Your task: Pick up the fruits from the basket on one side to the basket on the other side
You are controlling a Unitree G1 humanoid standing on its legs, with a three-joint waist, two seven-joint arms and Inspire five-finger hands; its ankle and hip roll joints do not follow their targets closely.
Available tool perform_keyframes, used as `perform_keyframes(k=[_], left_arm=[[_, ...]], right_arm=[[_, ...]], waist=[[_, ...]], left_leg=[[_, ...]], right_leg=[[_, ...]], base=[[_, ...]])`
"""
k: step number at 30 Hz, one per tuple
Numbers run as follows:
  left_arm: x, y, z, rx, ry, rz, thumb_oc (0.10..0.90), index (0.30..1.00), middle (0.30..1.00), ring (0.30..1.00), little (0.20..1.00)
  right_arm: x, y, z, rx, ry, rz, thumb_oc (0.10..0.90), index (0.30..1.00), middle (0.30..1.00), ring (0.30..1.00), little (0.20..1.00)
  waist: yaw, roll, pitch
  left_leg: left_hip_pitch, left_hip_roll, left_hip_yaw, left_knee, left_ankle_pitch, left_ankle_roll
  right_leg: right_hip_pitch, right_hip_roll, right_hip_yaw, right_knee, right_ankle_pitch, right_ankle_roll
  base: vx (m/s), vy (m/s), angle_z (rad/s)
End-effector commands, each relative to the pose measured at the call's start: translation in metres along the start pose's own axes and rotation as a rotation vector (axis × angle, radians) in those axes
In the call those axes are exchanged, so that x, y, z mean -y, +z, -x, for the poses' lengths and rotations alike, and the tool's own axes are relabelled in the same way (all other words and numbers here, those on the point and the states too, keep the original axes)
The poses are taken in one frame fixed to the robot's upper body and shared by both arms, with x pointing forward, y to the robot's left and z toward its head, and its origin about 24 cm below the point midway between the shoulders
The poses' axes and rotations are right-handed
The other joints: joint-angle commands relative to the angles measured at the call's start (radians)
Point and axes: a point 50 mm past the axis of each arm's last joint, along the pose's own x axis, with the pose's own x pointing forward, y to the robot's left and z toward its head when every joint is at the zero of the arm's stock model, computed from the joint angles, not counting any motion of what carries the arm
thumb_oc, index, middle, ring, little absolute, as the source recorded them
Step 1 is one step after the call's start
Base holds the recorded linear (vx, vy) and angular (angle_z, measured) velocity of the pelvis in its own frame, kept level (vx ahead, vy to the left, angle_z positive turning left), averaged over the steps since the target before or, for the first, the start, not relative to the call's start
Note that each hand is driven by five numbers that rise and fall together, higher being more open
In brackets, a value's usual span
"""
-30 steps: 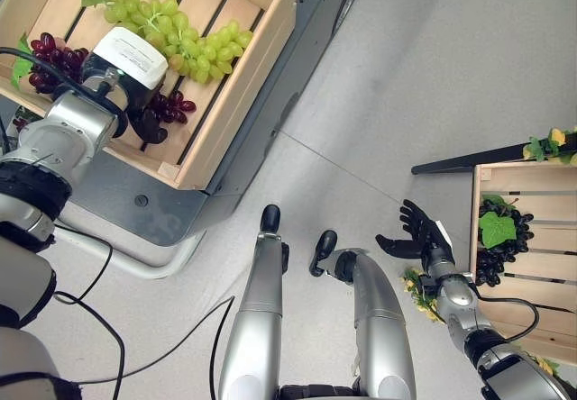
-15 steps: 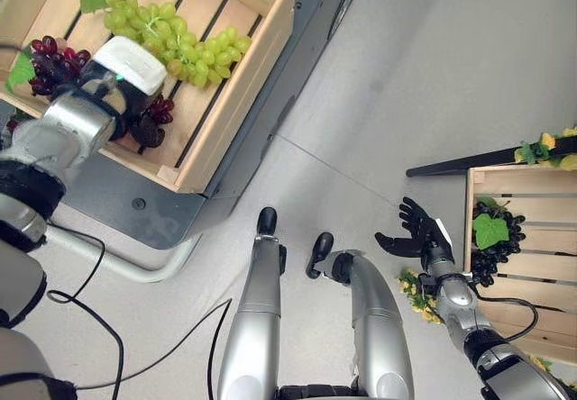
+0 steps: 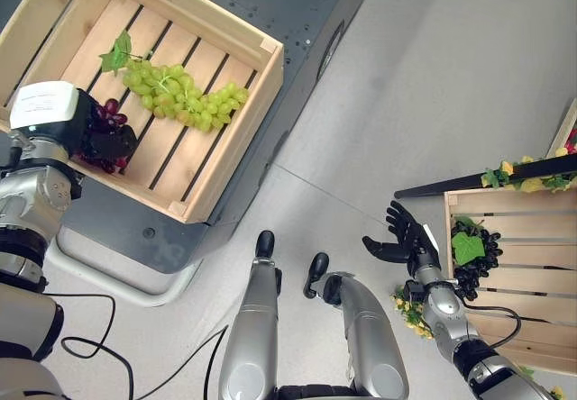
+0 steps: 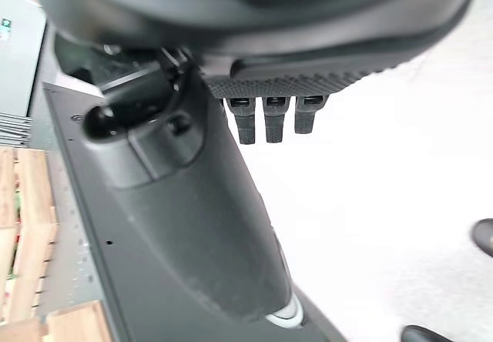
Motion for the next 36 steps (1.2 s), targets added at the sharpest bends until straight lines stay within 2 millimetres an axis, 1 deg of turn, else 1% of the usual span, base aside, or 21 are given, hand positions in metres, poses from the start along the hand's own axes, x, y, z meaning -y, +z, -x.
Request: perform_keyframes(k=[1,3,4,5,8,9,10,11,12,16,17,18,20,23,25,27,28,30,32,34,36], left_arm=[[-0.043,-0.024,0.001,-0.086,0.209,0.285,0.400,0.300,0.300,0.300,0.300],[-0.039,-0.022,0.002,-0.072,0.208,0.460,0.400,0.300,0.300,0.300,0.300],[-0.035,-0.021,0.004,-0.073,0.208,0.554,0.400,0.300,0.300,0.300,0.300],[-0.033,-0.021,0.005,-0.072,0.209,0.580,0.400,0.300,0.300,0.300,0.300],[-0.024,-0.024,0.012,-0.060,0.226,0.775,0.400,0.300,0.300,0.300,0.300],[-0.023,-0.024,0.012,-0.063,0.223,0.781,0.400,0.300,0.300,0.300,0.300],[-0.012,-0.027,0.017,-0.077,0.222,0.844,0.400,0.300,0.300,0.300,0.300],[-0.007,-0.029,0.020,-0.089,0.221,0.881,0.400,0.300,0.300,0.300,0.300],[-0.005,-0.030,0.022,-0.093,0.223,0.894,0.400,0.300,0.300,0.300,0.300],[0.009,-0.046,0.035,-0.169,0.265,1.067,0.400,0.300,0.300,0.300,0.300],[0.012,-0.048,0.038,-0.176,0.280,1.102,0.400,0.300,0.300,0.300,0.300],[0.015,-0.048,0.039,-0.179,0.280,1.124,0.400,0.300,0.300,0.300,0.300],[0.021,-0.044,0.044,-0.165,0.304,1.130,0.400,0.300,0.300,0.300,0.300],[0.023,-0.041,0.045,-0.145,0.300,1.131,0.400,0.300,0.300,0.300,0.300],[0.022,-0.033,0.042,-0.104,0.273,1.150,0.400,0.300,0.300,0.300,0.300],[0.019,-0.027,0.040,-0.073,0.262,1.153,0.400,0.300,0.300,0.300,0.300],[0.015,-0.020,0.037,-0.032,0.250,1.161,0.400,0.300,0.300,0.300,0.300],[0.011,-0.013,0.033,0.004,0.236,1.178,0.400,0.300,0.300,0.300,0.300],[0.004,0.008,0.027,0.086,0.209,1.213,0.400,0.300,0.300,0.300,0.300],[0.001,0.022,0.025,0.134,0.194,1.222,0.400,0.300,0.300,0.300,0.300],[-0.001,0.046,0.023,0.224,0.153,1.190,0.400,0.300,0.300,0.300,0.300]], right_arm=[[0.010,0.017,0.002,0.109,-0.071,-0.033,0.800,0.900,0.900,0.900,0.900],[0.004,0.018,0.001,0.118,-0.060,-0.044,0.800,0.900,0.900,0.900,0.900],[0.000,0.018,0.002,0.120,-0.060,-0.052,0.800,0.900,0.900,0.900,0.900],[-0.001,0.018,0.002,0.119,-0.060,-0.054,0.800,0.900,0.900,0.900,0.900],[-0.007,0.017,0.005,0.112,-0.057,-0.095,0.800,0.900,0.900,0.900,0.900],[-0.007,0.016,0.005,0.109,-0.056,-0.094,0.800,0.900,0.900,0.900,0.900],[-0.010,0.015,0.008,0.102,-0.050,-0.085,0.800,0.900,0.900,0.900,0.900],[-0.009,0.013,0.009,0.091,-0.050,-0.077,0.800,0.900,0.900,0.900,0.900],[-0.010,0.012,0.010,0.085,-0.050,-0.073,0.800,0.900,0.900,0.900,0.900],[-0.013,0.004,0.016,0.043,-0.023,-0.046,0.800,0.900,0.900,0.900,0.900],[-0.014,0.003,0.018,0.038,-0.011,-0.040,0.800,0.900,0.900,0.900,0.900],[-0.015,0.002,0.019,0.035,-0.002,-0.035,0.800,0.900,0.900,0.900,0.900],[-0.019,-0.005,0.024,0.006,0.034,-0.028,0.800,0.900,0.900,0.900,0.900],[-0.022,-0.010,0.028,-0.022,0.058,-0.027,0.800,0.900,0.900,0.900,0.900],[-0.021,-0.016,0.031,-0.047,0.074,-0.025,0.800,0.900,0.900,0.900,0.900],[-0.021,-0.018,0.031,-0.059,0.086,-0.038,0.800,0.900,0.900,0.900,0.900],[-0.020,-0.020,0.032,-0.071,0.092,-0.043,0.800,0.900,0.900,0.900,0.900],[-0.020,-0.021,0.031,-0.078,0.101,-0.044,0.800,0.900,0.900,0.900,0.900],[-0.022,-0.019,0.030,-0.073,0.114,-0.042,0.800,0.900,0.900,0.900,0.900],[-0.025,-0.015,0.028,-0.055,0.127,-0.031,0.800,0.900,0.900,0.900,0.900],[-0.033,-0.003,0.023,-0.013,0.156,-0.017,0.800,0.900,0.900,0.900,0.900]], waist=[[0.033,0.036,-0.011],[0.037,0.031,-0.019],[0.039,0.028,-0.035],[0.039,0.027,-0.042],[0.034,0.033,-0.094],[0.033,0.035,-0.097],[0.025,0.048,-0.123],[0.020,0.058,-0.141],[0.018,0.062,-0.148],[0.001,0.093,-0.219],[-0.001,0.099,-0.233],[-0.003,0.103,-0.246],[-0.008,0.112,-0.294],[-0.009,0.116,-0.330],[-0.009,0.124,-0.379],[-0.010,0.129,-0.396],[-0.010,0.134,-0.411],[-0.012,0.140,-0.424],[-0.017,0.151,-0.440],[-0.018,0.153,-0.445],[-0.021,0.152,-0.448]], left_leg=[[0.142,-0.062,0.030,-0.129,-0.038,0.049],[0.181,-0.063,0.029,-0.145,-0.046,0.052],[0.206,-0.065,0.026,-0.159,-0.049,0.054],[0.215,-0.066,0.025,-0.163,-0.051,0.055],[0.289,-0.068,0.018,-0.201,-0.063,0.059],[0.295,-0.068,0.018,-0.204,-0.063,0.059],[0.326,-0.071,0.016,-0.221,-0.064,0.060],[0.352,-0.072,0.015,-0.239,-0.064,0.062],[0.362,-0.073,0.013,-0.246,-0.062,0.061],[0.453,-0.075,0.008,-0.337,-0.042,0.058],[0.468,-0.074,0.007,-0.357,-0.036,0.057],[0.479,-0.073,0.007,-0.372,-0.031,0.056],[0.522,-0.069,0.008,-0.438,-0.010,0.052],[0.550,-0.068,0.001,-0.484,0.006,0.049],[0.586,-0.067,-0.009,-0.545,0.029,0.046],[0.601,-0.067,-0.012,-0.573,0.041,0.043],[0.612,-0.067,-0.011,-0.593,0.049,0.042],[0.620,-0.068,-0.010,-0.607,0.053,0.042],[0.615,-0.072,-0.017,-0.607,0.050,0.040],[0.614,-0.075,-0.026,-0.607,0.050,0.040],[0.619,-0.077,-0.027,-0.607,0.049,0.042]], right_leg=[[0.125,-0.013,0.048,-0.126,0.065,0.061],[0.166,-0.015,0.047,-0.163,0.075,0.070],[0.190,-0.015,0.049,-0.190,0.082,0.075],[0.199,-0.014,0.051,-0.198,0.084,0.077],[0.272,-0.011,0.067,-0.274,0.097,0.085],[0.278,-0.010,0.069,-0.280,0.098,0.085],[0.311,-0.009,0.080,-0.316,0.103,0.083],[0.335,-0.009,0.085,-0.340,0.107,0.082],[0.345,-0.009,0.088,-0.351,0.110,0.082],[0.427,-0.005,0.106,-0.452,0.138,0.090],[0.440,-0.005,0.107,-0.470,0.146,0.092],[0.447,-0.004,0.109,-0.482,0.152,0.093],[0.479,-0.002,0.109,-0.529,0.173,0.100],[0.499,0.000,0.114,-0.563,0.189,0.106],[0.530,0.003,0.119,-0.618,0.218,0.112],[0.543,0.005,0.124,-0.645,0.234,0.116],[0.552,0.006,0.129,-0.667,0.248,0.119],[0.559,0.008,0.133,-0.684,0.258,0.121],[0.566,0.013,0.138,-0.698,0.267,0.119],[0.568,0.015,0.138,-0.698,0.267,0.118],[0.573,0.015,0.137,-0.698,0.269,0.117]], base=[[0.00,0.000,0.00],[0.01,-0.042,0.01],[0.02,-0.042,0.01],[0.05,-0.045,0.02],[0.07,-0.032,-0.07],[0.06,0.013,-0.20],[0.09,0.041,-0.15],[0.10,0.051,-0.12],[0.10,0.056,-0.12],[0.11,0.054,-0.08],[0.07,0.016,-0.07],[0.09,-0.001,-0.11],[0.09,-0.035,-0.08],[0.05,-0.058,-0.09],[0.07,-0.112,-0.10],[0.03,-0.097,-0.08],[0.02,-0.071,-0.08],[0.01,-0.073,-0.05],[-0.01,-0.079,-0.02],[-0.01,-0.068,-0.01],[-0.01,-0.076,0.00]])
